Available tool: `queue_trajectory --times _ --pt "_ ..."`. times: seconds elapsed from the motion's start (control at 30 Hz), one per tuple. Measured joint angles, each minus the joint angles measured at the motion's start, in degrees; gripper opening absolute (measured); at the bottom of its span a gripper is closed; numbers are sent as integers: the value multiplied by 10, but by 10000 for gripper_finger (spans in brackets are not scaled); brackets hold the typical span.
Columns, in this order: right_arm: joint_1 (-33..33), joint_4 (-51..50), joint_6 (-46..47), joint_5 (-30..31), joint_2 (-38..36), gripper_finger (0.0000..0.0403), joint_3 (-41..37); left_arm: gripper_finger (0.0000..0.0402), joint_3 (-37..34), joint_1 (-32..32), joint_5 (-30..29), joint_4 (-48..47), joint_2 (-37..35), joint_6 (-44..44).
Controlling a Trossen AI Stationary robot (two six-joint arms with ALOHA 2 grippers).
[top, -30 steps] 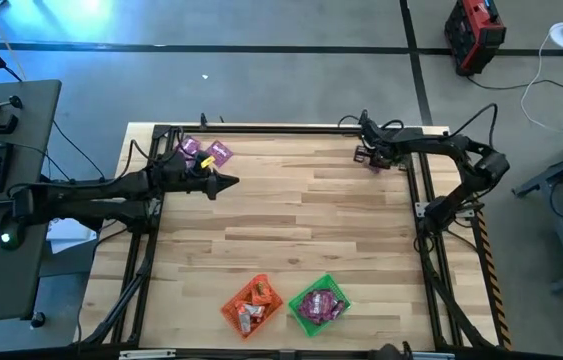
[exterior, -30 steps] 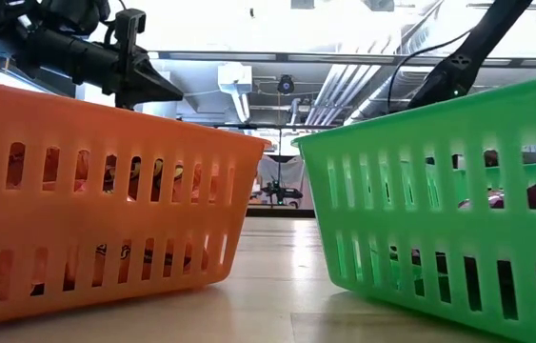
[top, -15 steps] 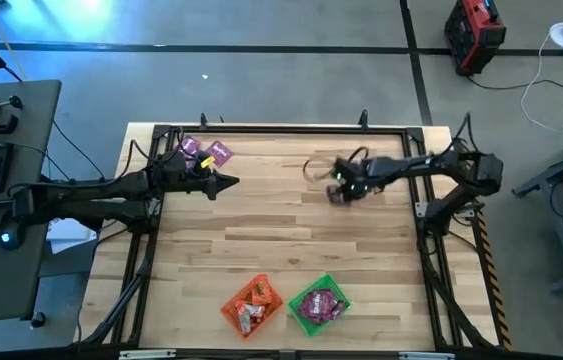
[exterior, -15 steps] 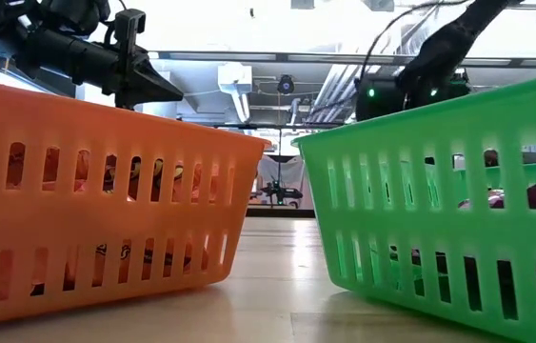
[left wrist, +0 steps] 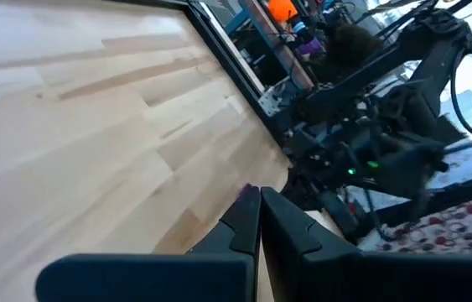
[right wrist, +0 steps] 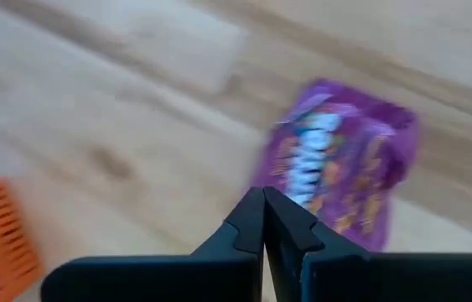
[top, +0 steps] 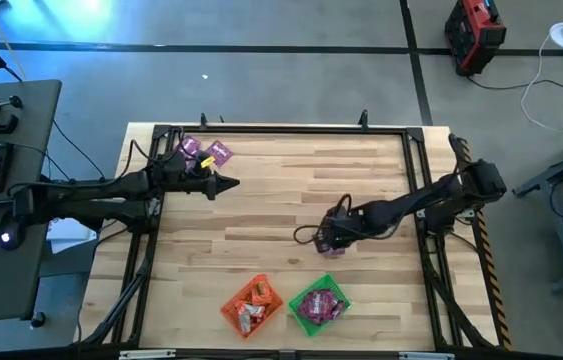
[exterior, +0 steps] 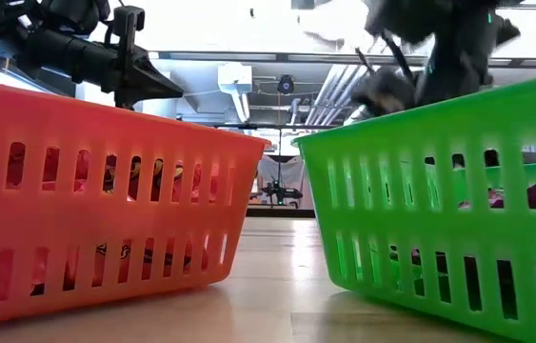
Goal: Sort candy by brand, put in halloween buckets
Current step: Put the purple candy into the green basket
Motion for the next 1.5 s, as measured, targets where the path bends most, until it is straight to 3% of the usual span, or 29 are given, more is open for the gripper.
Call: queue_trajectory --times 0.3,0.5,0.6,0.8,0.93,1.17,1.5 --pt "47 -195 -57 10 -2 0 165 0 0 -28 8 67 53 -28" --pt "50 -312 -46 -10 -3 14 177 0 0 -52 8 77 86 -40" --pt "43 -291 -67 -27 -3 52 156 0 0 -62 12 77 92 -53" --pt "26 -171 -129 -72 -3 172 72 0 0 -69 20 77 92 -60" --pt "-3 -163 -146 -90 -3 229 23 0 0 -69 20 82 92 -85" --pt "-7 -90 -280 -88 -3 237 7 0 0 -69 20 89 92 -89" --pt "0 -103 -343 -70 35 236 7 0 0 -69 20 88 92 -105"
